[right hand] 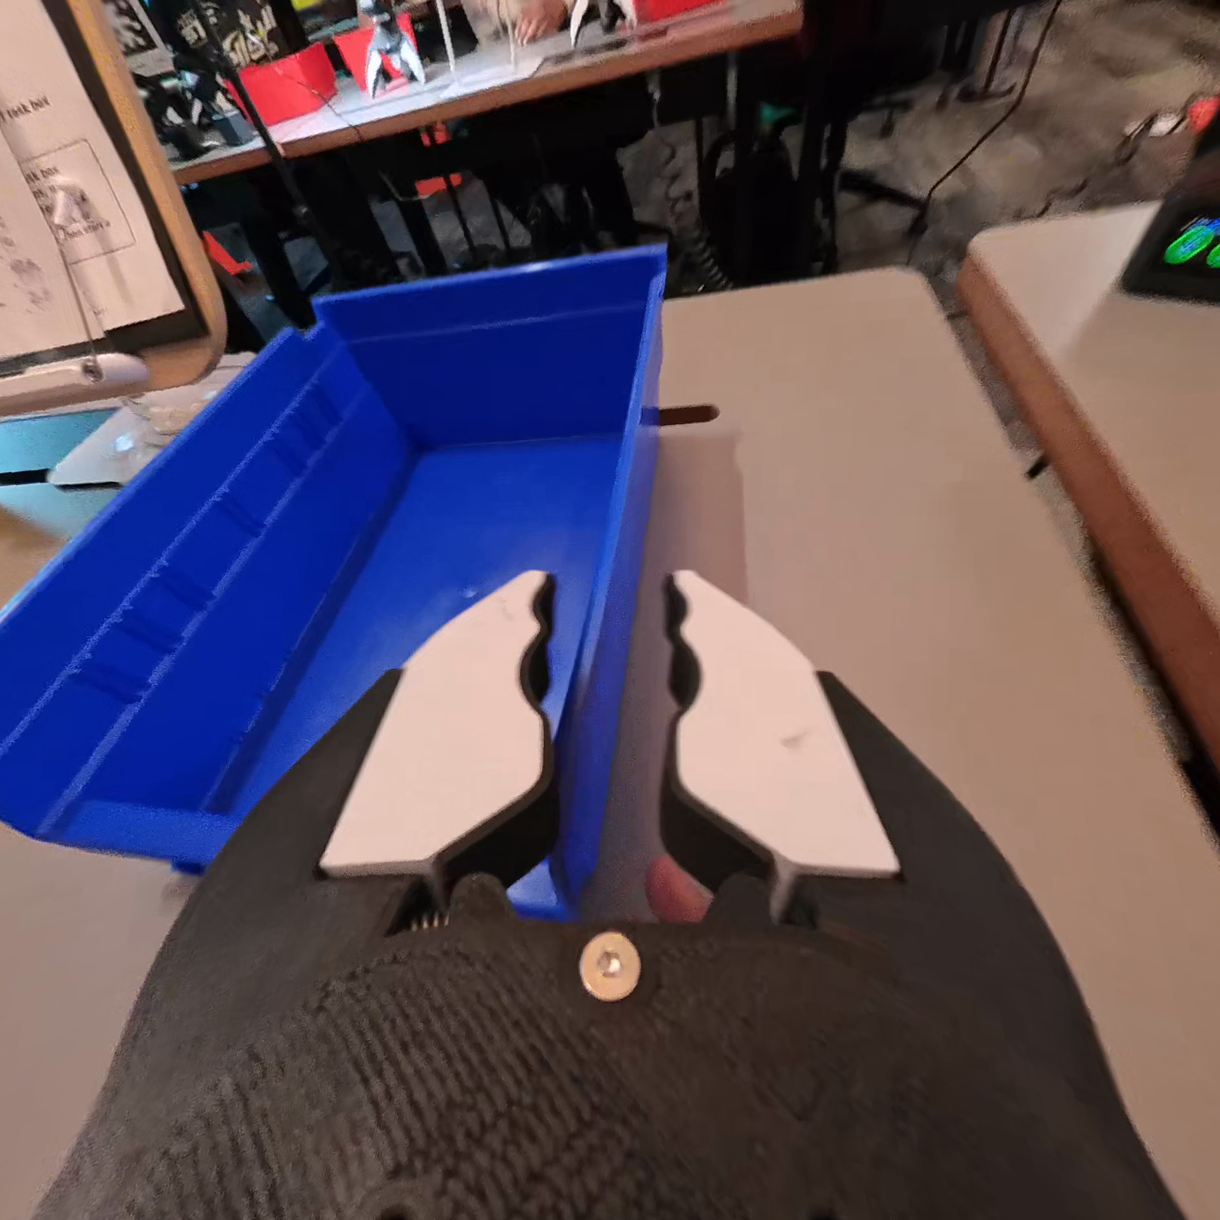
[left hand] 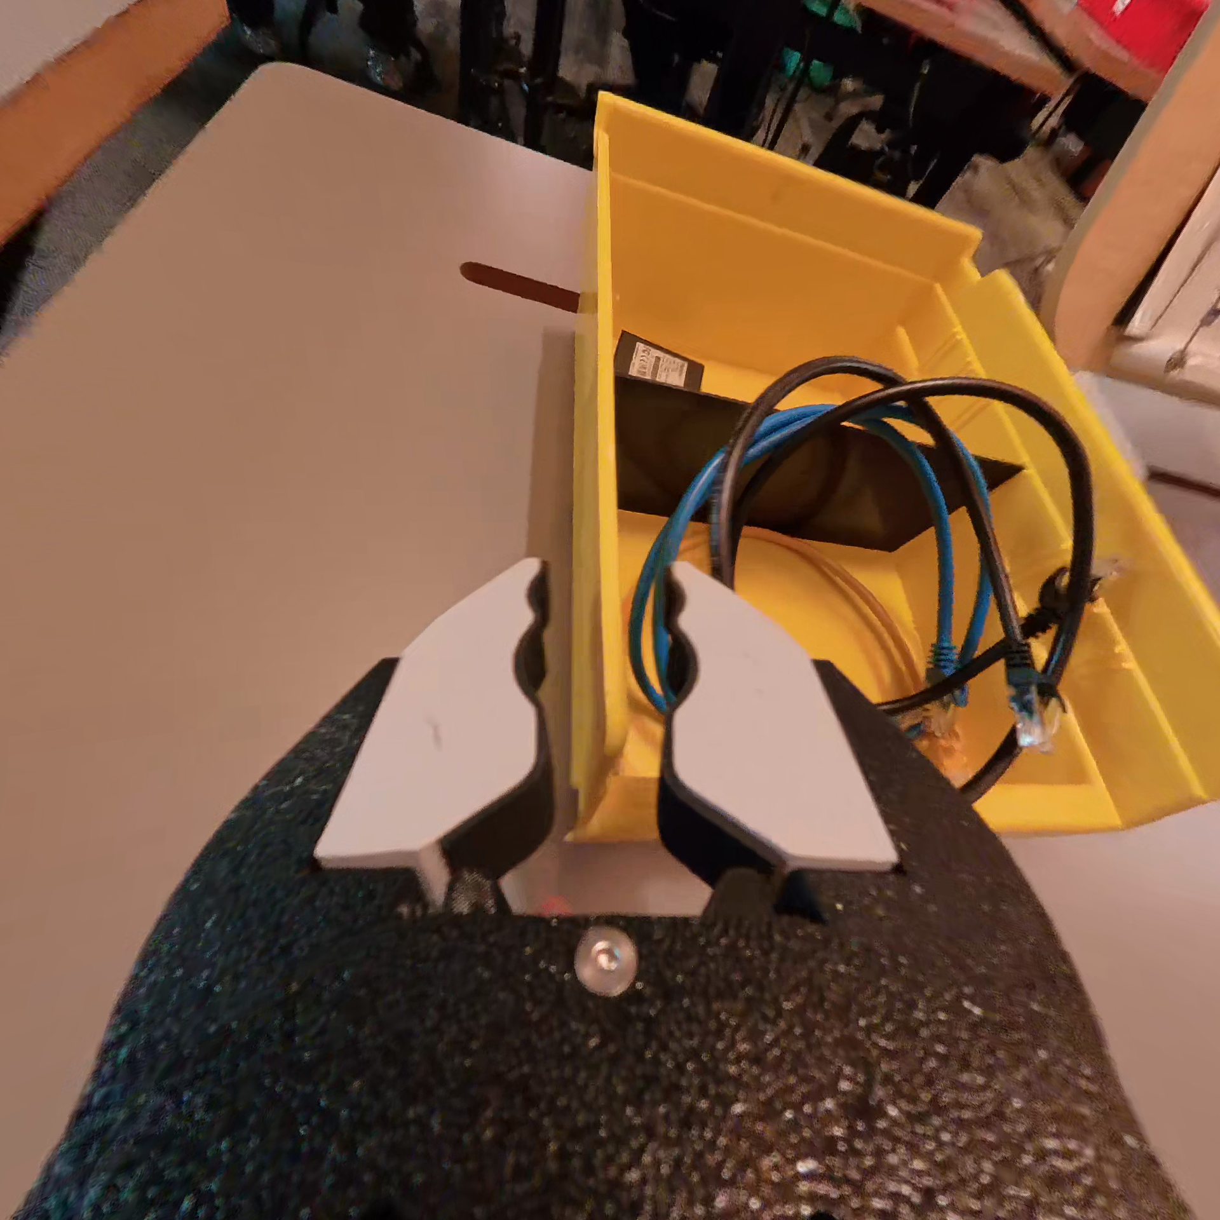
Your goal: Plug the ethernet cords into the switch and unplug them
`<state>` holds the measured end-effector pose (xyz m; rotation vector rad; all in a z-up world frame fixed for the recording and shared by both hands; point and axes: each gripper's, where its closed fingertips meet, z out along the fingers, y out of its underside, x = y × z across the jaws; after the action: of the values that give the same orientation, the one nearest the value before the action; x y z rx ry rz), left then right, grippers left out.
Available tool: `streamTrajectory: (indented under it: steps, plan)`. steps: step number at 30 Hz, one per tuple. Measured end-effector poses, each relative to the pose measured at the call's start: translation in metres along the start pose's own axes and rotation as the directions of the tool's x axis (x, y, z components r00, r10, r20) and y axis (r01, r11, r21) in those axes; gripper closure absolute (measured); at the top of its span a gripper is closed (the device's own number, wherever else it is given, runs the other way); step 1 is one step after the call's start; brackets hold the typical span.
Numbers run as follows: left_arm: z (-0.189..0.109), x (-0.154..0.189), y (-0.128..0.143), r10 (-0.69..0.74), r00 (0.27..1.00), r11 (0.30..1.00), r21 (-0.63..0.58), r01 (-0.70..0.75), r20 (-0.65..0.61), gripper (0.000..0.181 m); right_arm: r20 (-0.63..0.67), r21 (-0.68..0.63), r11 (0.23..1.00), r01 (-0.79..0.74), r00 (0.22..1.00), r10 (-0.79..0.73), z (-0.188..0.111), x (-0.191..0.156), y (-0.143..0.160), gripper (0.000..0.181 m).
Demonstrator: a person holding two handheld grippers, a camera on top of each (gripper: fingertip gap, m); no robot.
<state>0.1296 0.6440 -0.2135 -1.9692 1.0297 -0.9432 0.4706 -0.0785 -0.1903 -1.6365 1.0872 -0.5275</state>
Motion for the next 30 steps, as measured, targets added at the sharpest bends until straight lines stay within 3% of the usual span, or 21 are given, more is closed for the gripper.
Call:
streamTrajectory:
  steps: [4, 8, 11, 14, 18, 23, 27, 30]
  plan:
    - [-0.023, -0.003, -0.029, 0.257, 0.963, 0.966, -0.023, -0.256, 0.085, 0.116, -0.059, 0.039, 0.988, 0.149, 0.987, -0.147, -0.045, -0.013, -0.019, 0.104]
    - [-0.029, 0.056, -0.071, 0.565, 0.820, 0.824, 0.012, -0.566, -0.090, 0.106, 0.180, 0.020, 0.947, 0.320, 0.931, -0.318, -0.062, -0.109, -0.001, 0.068]
    - [-0.013, 0.086, -0.085, 0.730, 0.641, 0.639, -0.099, -0.763, -0.237, 0.097, 0.438, 0.100, 0.907, 0.408, 0.801, -0.409, -0.078, -0.195, 0.011, 0.070]
    - [0.017, 0.085, -0.109, 0.861, 0.440, 0.403, -0.184, -0.896, -0.254, 0.094, 0.544, 0.145, 0.876, 0.460, 0.702, -0.459, -0.086, -0.249, 0.021, 0.068]
    - [0.066, 0.079, -0.115, 0.893, 0.251, 0.156, -0.266, -0.951, -0.373, 0.090, 0.680, 0.214, 0.878, 0.428, 0.581, -0.448, -0.095, -0.297, 0.044, 0.068]
    - [0.121, 0.062, -0.087, 0.839, 0.056, -0.152, -0.332, -0.931, -0.541, 0.091, 0.723, 0.166, 0.907, 0.388, 0.578, -0.380, -0.092, -0.299, 0.057, 0.068]
    - [0.148, 0.043, -0.067, 0.771, 0.002, -0.305, -0.373, -0.876, -0.636, 0.095, 0.724, 0.136, 0.930, 0.340, 0.607, -0.328, -0.095, -0.291, 0.064, 0.069]
    - [0.157, 0.027, -0.052, 0.708, -0.030, -0.413, -0.379, -0.829, -0.706, 0.111, 0.741, 0.085, 0.955, 0.285, 0.623, -0.252, -0.096, -0.286, 0.071, 0.072]
